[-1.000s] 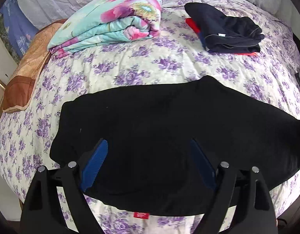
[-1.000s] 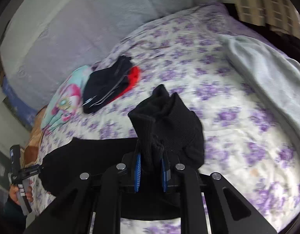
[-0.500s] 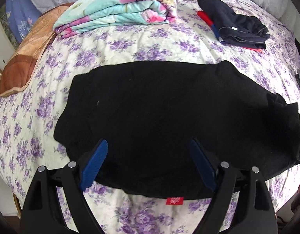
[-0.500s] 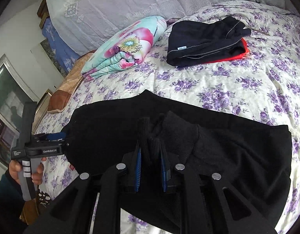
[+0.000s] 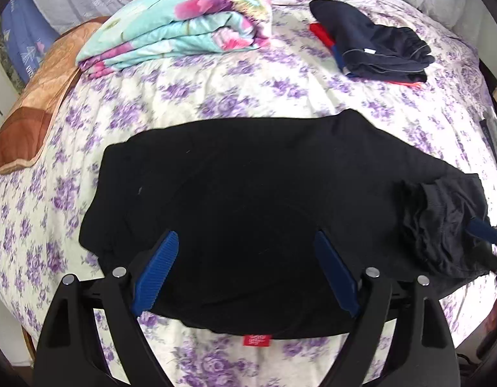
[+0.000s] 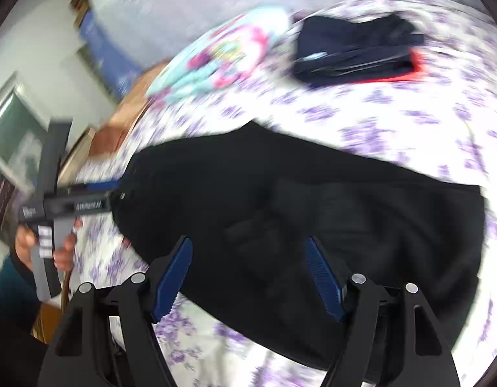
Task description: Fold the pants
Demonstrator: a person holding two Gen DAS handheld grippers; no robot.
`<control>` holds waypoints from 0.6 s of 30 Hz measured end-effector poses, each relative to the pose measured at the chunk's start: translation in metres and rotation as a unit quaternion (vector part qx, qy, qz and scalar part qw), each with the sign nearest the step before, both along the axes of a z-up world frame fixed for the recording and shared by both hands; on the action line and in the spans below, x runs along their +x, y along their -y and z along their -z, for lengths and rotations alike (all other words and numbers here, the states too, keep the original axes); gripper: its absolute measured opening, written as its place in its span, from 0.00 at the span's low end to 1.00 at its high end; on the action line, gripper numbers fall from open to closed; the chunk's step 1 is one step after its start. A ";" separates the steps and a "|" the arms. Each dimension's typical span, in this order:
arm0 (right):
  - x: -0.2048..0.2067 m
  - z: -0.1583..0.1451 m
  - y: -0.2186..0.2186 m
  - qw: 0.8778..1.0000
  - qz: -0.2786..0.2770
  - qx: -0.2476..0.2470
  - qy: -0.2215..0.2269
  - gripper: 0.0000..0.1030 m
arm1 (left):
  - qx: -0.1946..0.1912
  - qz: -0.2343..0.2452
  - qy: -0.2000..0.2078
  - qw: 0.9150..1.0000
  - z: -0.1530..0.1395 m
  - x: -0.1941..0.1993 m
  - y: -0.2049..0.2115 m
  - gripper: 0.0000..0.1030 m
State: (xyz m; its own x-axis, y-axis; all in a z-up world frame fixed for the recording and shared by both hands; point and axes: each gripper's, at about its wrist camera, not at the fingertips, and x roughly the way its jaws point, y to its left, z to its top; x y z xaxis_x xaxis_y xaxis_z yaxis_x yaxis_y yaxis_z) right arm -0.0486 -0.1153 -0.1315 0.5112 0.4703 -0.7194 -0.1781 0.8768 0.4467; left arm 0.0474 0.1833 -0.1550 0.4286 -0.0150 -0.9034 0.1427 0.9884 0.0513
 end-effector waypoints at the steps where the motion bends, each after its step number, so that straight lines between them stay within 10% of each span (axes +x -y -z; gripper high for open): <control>1: -0.007 -0.001 0.023 0.999 0.030 0.016 0.000 0.73 | 0.000 0.006 0.000 1.000 -0.001 0.000 0.005 0.81; 7: -0.059 0.054 0.089 0.989 0.080 0.043 -0.112 0.74 | 0.001 0.045 -0.012 0.999 0.002 0.001 0.043 0.82; 12: -0.053 0.022 0.113 0.992 0.092 0.071 -0.050 0.74 | 0.018 0.082 0.013 0.996 -0.009 0.000 0.086 0.82; 18: -0.004 0.028 0.159 0.980 0.127 0.150 -0.031 0.74 | 0.029 0.015 0.007 0.999 -0.013 -0.005 0.056 0.82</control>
